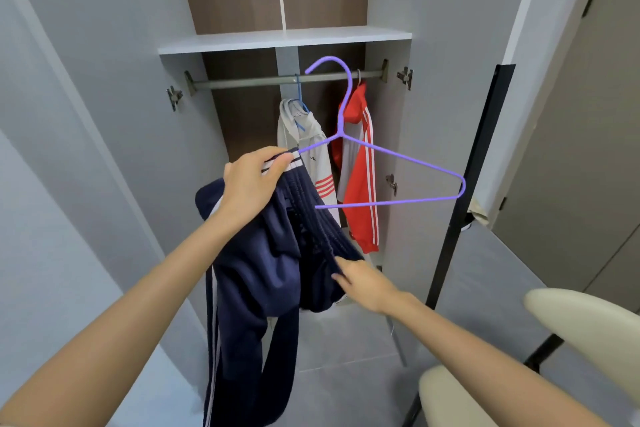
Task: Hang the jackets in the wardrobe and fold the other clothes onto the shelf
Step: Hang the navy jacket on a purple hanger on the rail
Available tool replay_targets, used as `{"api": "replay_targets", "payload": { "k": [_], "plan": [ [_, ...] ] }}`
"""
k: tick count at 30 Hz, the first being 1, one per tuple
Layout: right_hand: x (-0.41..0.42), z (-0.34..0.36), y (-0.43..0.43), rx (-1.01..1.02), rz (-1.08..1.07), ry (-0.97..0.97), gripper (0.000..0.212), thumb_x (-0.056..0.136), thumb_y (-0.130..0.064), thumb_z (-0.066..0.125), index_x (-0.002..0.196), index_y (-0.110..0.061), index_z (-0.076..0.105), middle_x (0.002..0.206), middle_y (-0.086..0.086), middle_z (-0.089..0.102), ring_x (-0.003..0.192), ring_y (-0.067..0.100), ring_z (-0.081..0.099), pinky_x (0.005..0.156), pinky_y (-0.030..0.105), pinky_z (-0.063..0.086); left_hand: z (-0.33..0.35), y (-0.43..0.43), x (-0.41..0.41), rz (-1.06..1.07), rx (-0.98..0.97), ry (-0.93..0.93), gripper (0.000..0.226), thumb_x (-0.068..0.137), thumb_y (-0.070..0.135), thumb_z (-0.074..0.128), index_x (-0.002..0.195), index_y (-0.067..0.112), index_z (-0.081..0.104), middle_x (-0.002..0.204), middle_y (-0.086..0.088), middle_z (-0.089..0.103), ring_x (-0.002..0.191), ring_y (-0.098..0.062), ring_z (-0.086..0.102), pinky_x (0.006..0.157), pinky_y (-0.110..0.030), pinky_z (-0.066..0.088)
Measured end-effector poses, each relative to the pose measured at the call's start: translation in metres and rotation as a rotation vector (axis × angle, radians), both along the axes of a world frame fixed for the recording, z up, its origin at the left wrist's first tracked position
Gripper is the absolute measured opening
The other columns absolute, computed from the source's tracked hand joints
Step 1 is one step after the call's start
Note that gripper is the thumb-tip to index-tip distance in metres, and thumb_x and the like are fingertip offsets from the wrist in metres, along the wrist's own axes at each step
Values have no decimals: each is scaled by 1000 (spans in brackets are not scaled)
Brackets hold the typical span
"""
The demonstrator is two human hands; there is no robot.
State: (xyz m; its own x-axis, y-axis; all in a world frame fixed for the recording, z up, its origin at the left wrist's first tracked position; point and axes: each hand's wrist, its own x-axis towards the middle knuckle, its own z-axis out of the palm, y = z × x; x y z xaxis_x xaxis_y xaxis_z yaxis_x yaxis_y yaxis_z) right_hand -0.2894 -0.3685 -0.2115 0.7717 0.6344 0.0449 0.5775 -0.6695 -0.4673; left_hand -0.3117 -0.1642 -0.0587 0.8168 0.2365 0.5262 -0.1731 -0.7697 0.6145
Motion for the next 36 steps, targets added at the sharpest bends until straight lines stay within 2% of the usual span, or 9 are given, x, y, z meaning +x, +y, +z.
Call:
{"api": "replay_targets", "payload": {
  "k": [8,14,17,21,25,28,31,34,36],
  "plan": [
    [41,24,-63,-98,-105,-558,7,92,-18,58,87,-17,63,84,-1,68,82,25,63,85,33,41,-47,65,-18,-58,-161,81,15,92,39,59,88,35,73,76,26,67,73,11,58,67,-7,42],
    [59,19,-104,-348,-133,-481,17,97,-33,47,105,-23,57,111,-7,62,106,15,56,88,29,35,-90,85,-22,-37,-253,150,14,93,26,62,98,25,75,73,32,67,70,19,57,61,1,38],
    [58,23,-117,-404,-157,-507,21,96,-35,47,109,-24,60,111,-8,63,105,14,57,95,32,34,-103,85,-25,-92,-183,214,17,91,28,64,102,25,76,84,23,72,78,11,61,69,-5,41],
    [52,28,-95,-388,-134,-563,15,90,-28,48,94,-17,57,98,-1,62,95,20,56,99,36,33,-111,66,-19,-104,162,164,20,93,30,59,105,27,74,74,8,63,74,-11,57,80,-37,39],
    [45,47,-74,-164,-114,-506,12,89,-26,50,83,-18,45,84,-5,45,82,16,42,92,39,40,-105,48,-8,73,443,99,24,98,35,49,104,28,72,74,7,60,77,-20,57,71,-34,27],
    [42,53,-68,-33,-60,-515,11,88,-21,57,88,-11,56,115,4,50,106,21,36,92,33,43,-102,44,-1,107,272,111,31,99,40,44,95,26,70,83,7,68,85,-21,60,76,-33,24],
    [39,53,-65,140,-131,-429,17,86,-13,62,99,-17,51,155,1,18,136,18,14,94,27,33,-96,41,2,68,-80,169,24,97,45,47,84,41,67,85,24,65,92,-11,58,85,-23,16],
    [39,54,-65,276,-212,-202,38,89,-21,65,118,-21,40,146,-1,30,129,18,33,94,27,35,-92,41,2,28,-187,218,22,93,57,49,80,54,66,92,33,66,106,-5,55,101,-24,16],
    [39,56,-65,269,-232,-43,40,93,-32,62,123,-24,37,119,-4,52,98,15,54,83,29,43,-88,44,3,9,-227,212,23,91,58,51,76,57,68,88,35,67,107,-6,57,113,-35,23]
  ]
}}
